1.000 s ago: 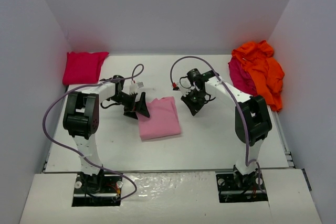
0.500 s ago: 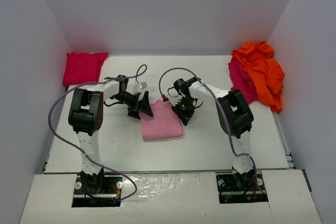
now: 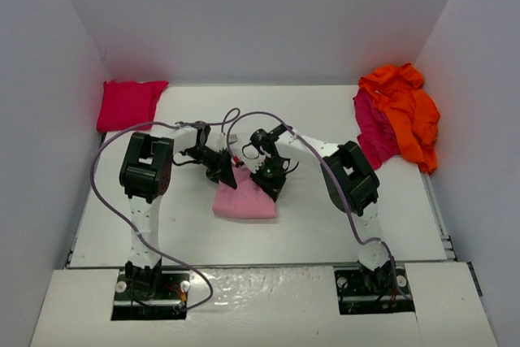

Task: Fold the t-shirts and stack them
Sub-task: Neatly place the folded tshirt to the corner

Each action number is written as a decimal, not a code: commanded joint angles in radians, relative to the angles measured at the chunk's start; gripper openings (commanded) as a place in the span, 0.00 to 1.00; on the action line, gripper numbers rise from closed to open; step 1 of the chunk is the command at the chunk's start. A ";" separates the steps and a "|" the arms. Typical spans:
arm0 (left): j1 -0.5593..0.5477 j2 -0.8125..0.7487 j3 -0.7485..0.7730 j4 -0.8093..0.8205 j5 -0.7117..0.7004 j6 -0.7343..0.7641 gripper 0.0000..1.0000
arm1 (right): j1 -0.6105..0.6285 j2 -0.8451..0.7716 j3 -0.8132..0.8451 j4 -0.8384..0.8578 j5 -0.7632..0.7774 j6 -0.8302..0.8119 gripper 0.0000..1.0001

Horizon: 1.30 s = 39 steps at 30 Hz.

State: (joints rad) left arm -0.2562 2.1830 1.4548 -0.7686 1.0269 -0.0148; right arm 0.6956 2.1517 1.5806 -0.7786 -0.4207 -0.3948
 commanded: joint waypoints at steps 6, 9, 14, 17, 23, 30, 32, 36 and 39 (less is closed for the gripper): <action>-0.022 -0.106 -0.024 0.067 -0.276 0.060 0.00 | -0.016 -0.035 -0.019 0.019 0.040 -0.033 0.00; -0.008 -0.177 0.029 0.021 -0.454 0.119 0.00 | -0.065 -0.111 -0.010 0.018 0.064 -0.036 0.00; 0.031 -0.218 0.152 -0.068 -0.716 0.208 0.00 | -0.170 -0.242 0.003 0.016 0.095 -0.051 0.00; 0.080 -0.220 0.234 -0.082 -0.851 0.250 0.00 | -0.207 -0.286 0.006 0.016 0.117 -0.064 0.00; 0.164 -0.182 0.387 -0.029 -1.073 0.360 0.00 | -0.217 -0.305 -0.001 0.018 0.110 -0.073 0.00; 0.190 -0.051 0.575 0.172 -1.397 0.551 0.00 | -0.217 -0.305 -0.019 0.028 0.104 -0.073 0.00; 0.204 0.020 0.674 0.215 -1.455 0.600 0.00 | -0.219 -0.306 -0.023 0.033 0.103 -0.074 0.00; 0.219 0.164 0.882 0.308 -1.541 0.723 0.00 | -0.222 -0.295 -0.019 0.038 0.100 -0.074 0.00; 0.239 0.309 1.176 0.274 -1.576 0.763 0.00 | -0.228 -0.278 -0.010 0.038 0.099 -0.075 0.00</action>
State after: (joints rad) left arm -0.0533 2.4029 2.2966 -0.5758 -0.3939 0.6150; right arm 0.4778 1.8745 1.5585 -0.7396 -0.3121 -0.4552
